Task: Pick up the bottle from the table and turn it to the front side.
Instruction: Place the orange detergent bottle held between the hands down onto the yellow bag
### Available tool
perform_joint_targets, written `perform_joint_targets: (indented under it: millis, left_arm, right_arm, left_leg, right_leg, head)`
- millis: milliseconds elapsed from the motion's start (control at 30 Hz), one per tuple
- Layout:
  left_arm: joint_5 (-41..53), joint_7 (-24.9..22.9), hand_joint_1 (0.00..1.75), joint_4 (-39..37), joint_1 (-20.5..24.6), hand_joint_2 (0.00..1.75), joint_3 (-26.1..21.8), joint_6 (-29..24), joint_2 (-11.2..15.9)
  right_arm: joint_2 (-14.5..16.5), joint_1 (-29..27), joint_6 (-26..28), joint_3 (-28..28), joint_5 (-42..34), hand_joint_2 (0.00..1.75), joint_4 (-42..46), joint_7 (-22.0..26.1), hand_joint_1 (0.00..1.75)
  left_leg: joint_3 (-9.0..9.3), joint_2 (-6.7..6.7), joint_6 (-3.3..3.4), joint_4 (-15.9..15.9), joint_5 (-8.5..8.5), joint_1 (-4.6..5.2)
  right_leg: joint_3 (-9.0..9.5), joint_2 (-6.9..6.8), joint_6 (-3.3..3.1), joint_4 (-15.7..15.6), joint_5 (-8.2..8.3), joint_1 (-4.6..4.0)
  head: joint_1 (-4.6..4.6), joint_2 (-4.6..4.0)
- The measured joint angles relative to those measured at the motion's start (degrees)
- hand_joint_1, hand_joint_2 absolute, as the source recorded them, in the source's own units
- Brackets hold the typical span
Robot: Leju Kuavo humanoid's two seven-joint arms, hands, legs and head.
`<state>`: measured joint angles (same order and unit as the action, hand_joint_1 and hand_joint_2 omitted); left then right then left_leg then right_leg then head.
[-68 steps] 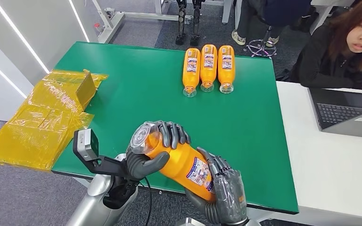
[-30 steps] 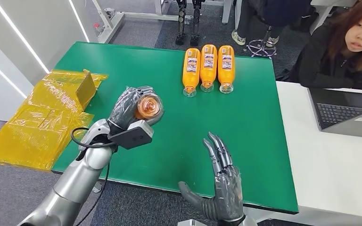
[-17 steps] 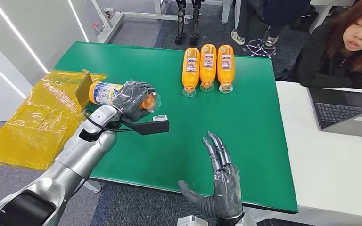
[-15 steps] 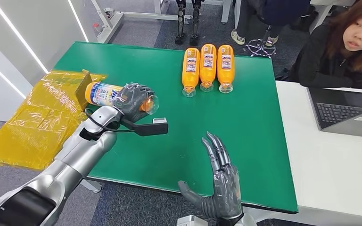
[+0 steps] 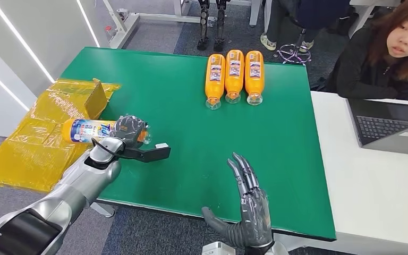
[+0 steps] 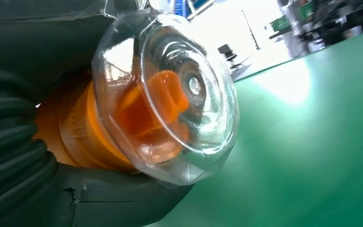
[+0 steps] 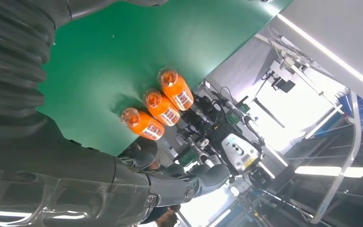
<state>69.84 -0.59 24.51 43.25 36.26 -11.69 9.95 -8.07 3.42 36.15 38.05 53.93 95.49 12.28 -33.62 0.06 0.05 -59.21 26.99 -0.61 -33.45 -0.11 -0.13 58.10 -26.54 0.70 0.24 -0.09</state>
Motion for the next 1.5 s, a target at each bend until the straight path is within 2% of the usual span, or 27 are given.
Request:
perform_joint_targets:
  millis: [200,267,300,400,433,700,967,1133,1333,1400,1500]
  left_arm:
    - [3.59,-5.0,1.75,-4.06,-0.57,1.75,0.0,-2.61,0.68]
    - [4.87,-6.93,1.65,-5.06,-0.84,1.75,0.0,-2.46,0.72]
    - [5.41,-7.82,1.42,-5.54,-0.96,1.75,0.0,-2.33,0.73]
    - [6.65,-9.65,0.21,-6.73,-1.18,1.75,0.01,-2.14,0.75]
    - [6.89,-10.01,0.0,-7.05,-1.2,1.75,0.02,-2.08,0.76]
    - [7.41,-10.95,0.0,-8.38,-1.0,1.75,0.04,-2.57,0.8]
    - [8.08,-9.71,0.0,-8.44,-0.75,1.75,0.03,-3.26,-0.09]
    - [8.37,-9.16,0.0,-8.44,-1.3,1.75,0.03,-7.45,-1.25]
    - [9.34,-6.99,0.0,-7.52,-3.63,1.75,0.03,-15.7,-2.3]
    - [9.84,-5.88,0.0,-5.5,-5.0,1.75,-0.03,-18.01,-2.34]
    - [9.93,-4.25,0.0,0.09,-7.72,1.75,-0.6,-18.06,-2.19]
  right_arm:
    - [-0.15,-0.51,-0.02,0.0,-0.33,1.75,-0.65,0.37,0.0]
    - [-0.15,-0.8,-0.09,0.0,-0.25,1.75,-0.69,0.35,0.0]
    - [-0.16,-0.98,-0.22,0.0,-0.22,1.75,-0.69,0.31,0.0]
    - [-0.21,-1.77,-0.83,0.0,-0.17,1.75,-0.69,0.17,0.0]
    - [-0.27,-2.12,-0.91,0.0,-0.14,1.75,-0.69,0.16,0.0]
    - [-1.27,-4.01,-0.75,-0.82,1.19,1.75,-0.64,-0.12,0.0]
    - [-1.22,-4.98,-4.02,-2.01,3.17,1.75,0.24,-2.05,0.0]
    - [-1.16,-5.64,-4.72,-2.68,2.94,1.75,0.97,-2.24,0.0]
    - [-1.06,-6.89,-4.49,-3.91,2.74,1.75,1.69,-2.06,0.0]
    - [-1.05,-7.33,-4.12,-4.37,2.48,1.75,1.85,-1.97,0.0]
    - [-1.04,-8.14,-3.51,-5.15,1.85,1.75,2.07,-1.59,0.0]
  left_leg:
    - [-0.01,0.0,0.0,0.0,0.0,0.0]
    - [-0.02,0.0,0.0,0.0,0.0,0.0]
    - [-0.02,0.0,0.0,0.0,0.0,0.0]
    - [-0.02,-0.01,0.0,0.0,0.0,0.0]
    - [-0.03,-0.01,0.0,0.0,0.0,0.0]
    - [-0.01,0.0,0.0,0.0,0.0,0.01]
    - [0.02,-0.01,-0.01,0.0,-0.01,0.01]
    - [0.0,-0.01,-0.01,0.0,-0.01,0.01]
    - [0.0,0.01,-0.02,0.0,0.01,0.02]
    - [0.0,0.01,-0.02,0.0,0.01,0.02]
    - [-0.02,0.0,-0.02,0.0,0.02,0.01]
  right_leg:
    - [-0.01,0.0,0.0,0.0,-0.01,0.0]
    - [-0.01,-0.01,0.0,0.0,-0.01,0.0]
    - [-0.02,-0.01,0.0,0.0,-0.01,0.0]
    - [-0.02,-0.01,0.0,0.0,-0.01,0.0]
    - [-0.02,-0.01,0.0,0.0,-0.01,0.0]
    - [-0.03,0.0,0.0,-0.01,0.0,0.01]
    - [-0.02,0.0,-0.01,0.01,0.0,0.0]
    - [-0.02,0.0,0.0,0.01,0.0,0.01]
    - [-0.04,0.02,0.0,0.0,-0.01,0.01]
    - [-0.05,0.02,0.0,-0.01,-0.01,0.01]
    - [-0.05,0.0,-0.01,0.0,-0.02,0.01]
  head:
    - [0.0,0.0]
    - [0.01,0.0]
    - [0.01,0.0]
    - [0.01,0.0]
    - [0.01,0.0]
    - [0.01,0.0]
    - [0.0,0.0]
    - [0.01,0.0]
    - [0.01,0.0]
    - [0.0,0.0]
    - [0.0,0.0]
